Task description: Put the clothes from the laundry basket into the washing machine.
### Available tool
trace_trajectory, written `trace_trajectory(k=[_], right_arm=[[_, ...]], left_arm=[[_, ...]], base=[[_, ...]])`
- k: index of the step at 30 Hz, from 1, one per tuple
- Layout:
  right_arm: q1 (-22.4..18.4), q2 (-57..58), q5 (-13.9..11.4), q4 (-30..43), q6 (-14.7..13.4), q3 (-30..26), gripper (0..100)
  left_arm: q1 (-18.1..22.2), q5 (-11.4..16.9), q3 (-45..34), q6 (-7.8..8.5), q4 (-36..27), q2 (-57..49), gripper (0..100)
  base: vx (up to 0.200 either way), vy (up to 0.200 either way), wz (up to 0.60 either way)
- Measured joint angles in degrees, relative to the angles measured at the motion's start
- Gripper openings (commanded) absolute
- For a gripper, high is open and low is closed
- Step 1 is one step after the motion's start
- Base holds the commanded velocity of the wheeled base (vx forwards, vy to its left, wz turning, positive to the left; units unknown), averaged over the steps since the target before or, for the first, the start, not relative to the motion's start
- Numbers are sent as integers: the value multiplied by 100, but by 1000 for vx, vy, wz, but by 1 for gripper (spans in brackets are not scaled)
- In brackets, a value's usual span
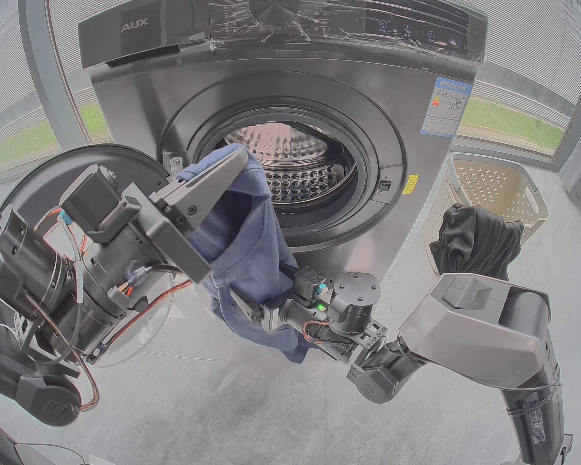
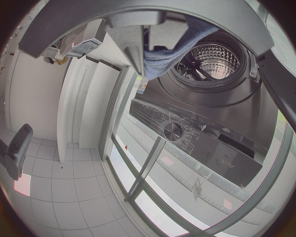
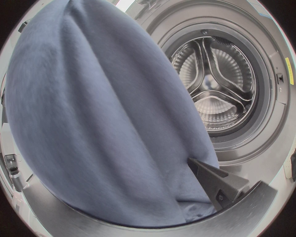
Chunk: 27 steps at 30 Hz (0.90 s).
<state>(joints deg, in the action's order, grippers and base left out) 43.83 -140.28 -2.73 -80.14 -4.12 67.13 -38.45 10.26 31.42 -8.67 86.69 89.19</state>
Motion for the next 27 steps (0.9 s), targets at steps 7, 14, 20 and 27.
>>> trace_trajectory(k=[7, 14, 20, 27], right_arm=[[-44, -190, 118, -62, -4, 260, 0], [-118, -154, 129, -154, -22, 183, 0], [-279, 262, 151, -205, -45, -432, 0], [-555, 1092, 169, -207, -55, -1047, 0]], left_arm=[[13, -4, 55, -26, -15, -32, 0], [63, -39, 59, -30, -57, 4, 0], [317, -72, 28, -30, -101, 124, 0], [711, 5, -435, 82, -102, 475, 0]], base=[[0, 0, 0], [0, 0, 0], [0, 0, 0], [0, 0, 0]])
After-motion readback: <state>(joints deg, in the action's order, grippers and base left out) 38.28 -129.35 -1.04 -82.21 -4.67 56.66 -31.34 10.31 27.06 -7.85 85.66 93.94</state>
